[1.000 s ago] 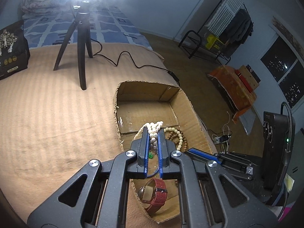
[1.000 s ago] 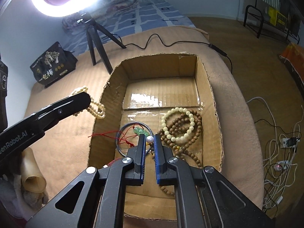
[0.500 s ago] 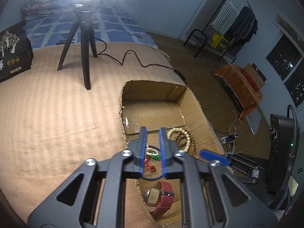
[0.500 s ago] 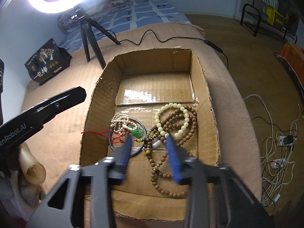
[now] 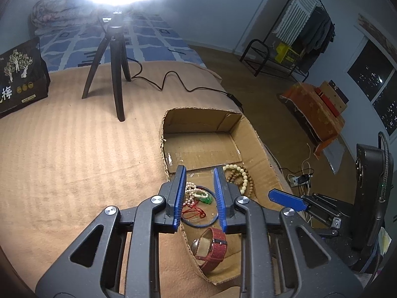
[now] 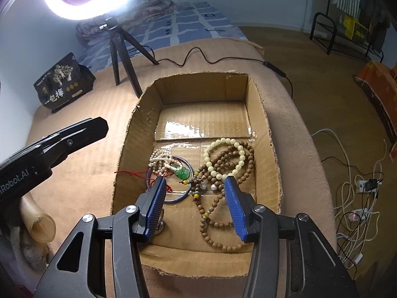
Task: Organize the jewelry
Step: 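Open the left gripper to drop the pearls while the right drops the earring into the box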
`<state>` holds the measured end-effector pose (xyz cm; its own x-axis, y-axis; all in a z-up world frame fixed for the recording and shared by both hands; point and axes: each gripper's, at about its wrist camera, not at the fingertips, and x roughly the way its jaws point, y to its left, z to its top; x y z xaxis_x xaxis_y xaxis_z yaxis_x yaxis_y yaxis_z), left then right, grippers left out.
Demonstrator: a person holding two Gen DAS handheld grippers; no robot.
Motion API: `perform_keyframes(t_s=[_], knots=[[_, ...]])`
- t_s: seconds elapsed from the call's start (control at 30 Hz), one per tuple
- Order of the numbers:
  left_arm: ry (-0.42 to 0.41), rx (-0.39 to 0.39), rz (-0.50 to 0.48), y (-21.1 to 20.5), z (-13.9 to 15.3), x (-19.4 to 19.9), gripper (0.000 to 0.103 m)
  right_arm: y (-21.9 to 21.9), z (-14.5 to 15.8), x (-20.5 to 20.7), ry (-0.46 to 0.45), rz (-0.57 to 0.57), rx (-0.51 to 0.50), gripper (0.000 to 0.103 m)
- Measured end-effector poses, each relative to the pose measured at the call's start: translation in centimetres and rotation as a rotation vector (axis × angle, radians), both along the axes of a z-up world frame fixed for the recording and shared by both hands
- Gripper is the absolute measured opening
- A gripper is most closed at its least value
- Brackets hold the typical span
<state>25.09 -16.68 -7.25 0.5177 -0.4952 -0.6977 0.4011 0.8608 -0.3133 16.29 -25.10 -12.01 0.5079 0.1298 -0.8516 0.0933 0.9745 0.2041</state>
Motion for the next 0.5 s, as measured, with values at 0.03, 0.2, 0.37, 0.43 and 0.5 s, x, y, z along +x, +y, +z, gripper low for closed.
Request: perform_keyframes(t_s=[0.03, 0.2, 0.37, 0.43, 0.5], knots=[[-0.007, 0.005, -0.002, 0.0, 0.2, -0.3, 0.022, 0.0, 0.2, -0.2, -0.004, -0.002, -0.003, 0.047], [-0.043, 0.034, -0.01, 0.4, 1.3, -1.8, 0.022, -0.1, 1.5, -1.3, -0.032, -0.019, -0.021, 0.047], [-0.085, 0.052, -0.012, 1.2, 2.7, -3.8, 0.022, 0.2, 3.3, -2.8, -0.078, -0.027, -0.062, 0.047], [-0.108, 0.068, -0.015, 1.6, 3.3, -4.8, 0.022, 0.5, 4.1, -3.6, -0.1, -0.027, -0.082, 0.047], [-0.134, 0.085, -0.018, 2.0, 4.1, -5.9, 0.022, 0.8, 4.8, -4.2, -0.118, -0.026, -0.1, 0.047]])
